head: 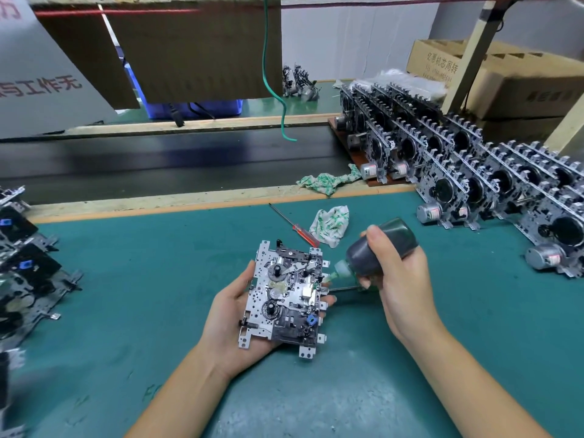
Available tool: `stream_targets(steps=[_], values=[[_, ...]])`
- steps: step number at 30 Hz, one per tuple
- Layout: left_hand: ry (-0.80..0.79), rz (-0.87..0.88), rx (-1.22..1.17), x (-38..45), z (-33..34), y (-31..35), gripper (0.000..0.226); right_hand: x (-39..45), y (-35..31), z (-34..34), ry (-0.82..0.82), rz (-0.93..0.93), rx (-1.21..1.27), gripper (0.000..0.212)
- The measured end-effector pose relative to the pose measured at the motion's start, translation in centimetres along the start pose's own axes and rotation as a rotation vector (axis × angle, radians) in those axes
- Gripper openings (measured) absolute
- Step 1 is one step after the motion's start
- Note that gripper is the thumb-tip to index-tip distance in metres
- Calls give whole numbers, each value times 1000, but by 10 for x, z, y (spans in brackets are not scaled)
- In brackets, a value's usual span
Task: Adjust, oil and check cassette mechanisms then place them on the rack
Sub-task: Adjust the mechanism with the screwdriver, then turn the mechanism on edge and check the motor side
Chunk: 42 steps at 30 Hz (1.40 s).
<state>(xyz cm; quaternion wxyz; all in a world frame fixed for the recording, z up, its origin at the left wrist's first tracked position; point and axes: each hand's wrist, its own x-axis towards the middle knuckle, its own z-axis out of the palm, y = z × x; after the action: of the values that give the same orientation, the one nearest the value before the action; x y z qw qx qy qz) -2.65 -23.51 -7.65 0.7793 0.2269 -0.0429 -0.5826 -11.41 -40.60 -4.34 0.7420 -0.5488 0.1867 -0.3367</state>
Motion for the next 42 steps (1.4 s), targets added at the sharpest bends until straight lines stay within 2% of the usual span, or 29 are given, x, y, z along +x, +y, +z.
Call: stream_targets(steps=[2,6,9,11,13,17,22,24,26,27,28,29,32,33,36,38,41,42], values=[[28,14,16,1,0,0,58,1,-2,0,16,-24,18,29],[89,45,53,2,-2,-1,61,14,-9,-11,112,-89,53,47],[106,69,76,2,-2,-1,63,20,-6,-21,129,-115,-180,45],[104,79,85,2,-2,0,67,23,0,-27,90,-124,-388,41],[94,84,83,1,-2,2,76,25,7,-29,-3,-117,-495,41],[70,92,103,-1,-3,5,95,27,15,-27,-70,-63,-448,41],[54,49,190,-3,0,7,96,26,20,-23,-105,-70,-486,56],[46,23,267,-7,1,15,92,22,13,-20,-18,-194,-552,57],[55,-15,372,-12,-1,24,91,17,1,-21,88,-540,-653,46],[78,-40,416,-14,-3,28,93,14,-3,-23,72,-702,-681,37],[107,-62,450,-16,-4,30,94,10,-6,-25,-13,-783,-710,32],[132,-85,469,-18,-5,32,95,4,-8,-25,-166,-759,-753,33],[205,-151,497,-21,-7,34,91,-5,-4,-19,-701,-350,-1159,67],[232,-170,542,-22,-6,34,84,-6,-1,-19,-800,-282,-1271,75],[269,-230,659,-20,0,35,63,-4,4,-22,-856,-283,-1305,80],[287,-226,694,-17,-1,37,64,-3,5,-22,-860,-300,-1319,75],[307,-198,656,-15,-3,39,73,-4,6,-18,-844,-281,-1306,52],[315,-186,639,-15,-4,41,75,-4,6,-17,-833,-267,-1304,51]])
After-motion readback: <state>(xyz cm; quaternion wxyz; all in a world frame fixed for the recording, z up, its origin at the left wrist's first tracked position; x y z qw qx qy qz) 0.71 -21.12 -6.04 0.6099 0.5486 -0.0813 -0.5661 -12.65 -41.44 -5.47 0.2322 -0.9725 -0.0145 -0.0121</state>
